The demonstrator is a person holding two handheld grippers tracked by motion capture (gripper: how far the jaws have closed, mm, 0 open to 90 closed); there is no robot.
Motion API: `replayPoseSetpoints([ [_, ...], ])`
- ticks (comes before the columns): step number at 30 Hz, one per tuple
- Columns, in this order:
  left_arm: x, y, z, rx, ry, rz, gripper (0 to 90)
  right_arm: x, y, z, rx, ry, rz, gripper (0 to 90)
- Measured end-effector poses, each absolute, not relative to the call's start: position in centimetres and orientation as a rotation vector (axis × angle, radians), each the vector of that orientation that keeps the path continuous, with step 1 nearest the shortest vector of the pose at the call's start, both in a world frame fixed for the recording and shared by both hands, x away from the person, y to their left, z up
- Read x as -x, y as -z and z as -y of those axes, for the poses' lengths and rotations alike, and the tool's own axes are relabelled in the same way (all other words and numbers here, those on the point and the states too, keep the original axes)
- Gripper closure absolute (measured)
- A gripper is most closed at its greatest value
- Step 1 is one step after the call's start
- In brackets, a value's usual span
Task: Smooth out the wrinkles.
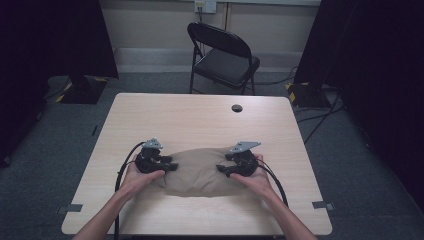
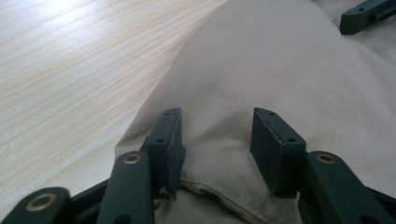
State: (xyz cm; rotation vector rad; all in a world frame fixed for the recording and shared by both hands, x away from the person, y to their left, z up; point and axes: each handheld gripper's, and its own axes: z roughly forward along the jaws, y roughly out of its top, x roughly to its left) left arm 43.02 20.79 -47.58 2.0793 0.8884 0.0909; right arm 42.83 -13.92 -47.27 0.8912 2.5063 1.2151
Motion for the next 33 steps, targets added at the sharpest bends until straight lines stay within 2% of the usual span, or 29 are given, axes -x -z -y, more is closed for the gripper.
replayPoseSetpoints([
  [5, -42.0, 46.9, -21.9, -2.042, -0.065, -0.875, 51.1, -42.3, 46.2, 15.5, -0.927, -1.22, -2.485, 36.9],
  [9, -41.0, 47.5, -21.5, -2.109, -0.054, -0.844, 51.1, -42.1, 47.2, 16.6, -0.951, -1.181, -2.501, 34.2],
  [11, -40.7, 48.2, -20.9, -2.135, -0.099, -0.834, 51.4, -42.2, 48.1, 16.2, -0.941, -1.144, -2.536, 32.0],
  [15, -41.5, 48.6, -20.1, -2.158, -0.193, -0.847, 53.2, -43.0, 48.9, 15.8, -0.951, -1.144, -2.525, 29.2],
  [22, -43.7, 49.2, -21.0, -2.06, -0.214, -0.904, 53.4, -45.1, 49.3, 15.4, -1.06, -1.167, -2.461, 28.2],
  [24, -43.7, 49.1, -21.2, -2.043, -0.198, -0.909, 51.4, -45.6, 49.1, 15.4, -1.076, -1.154, -2.458, 26.4],
  [27, -43.4, 48.4, -21.9, -1.997, -0.164, -0.939, 43.4, -45.7, 48.4, 15.5, -1.083, -1.199, -2.429, 25.7],
  [33, -41.7, 46.4, -24.4, -1.933, -0.19, -0.971, 32.6, -44.3, 46.1, 17.2, -1.097, -1.285, -2.367, 21.4],
])
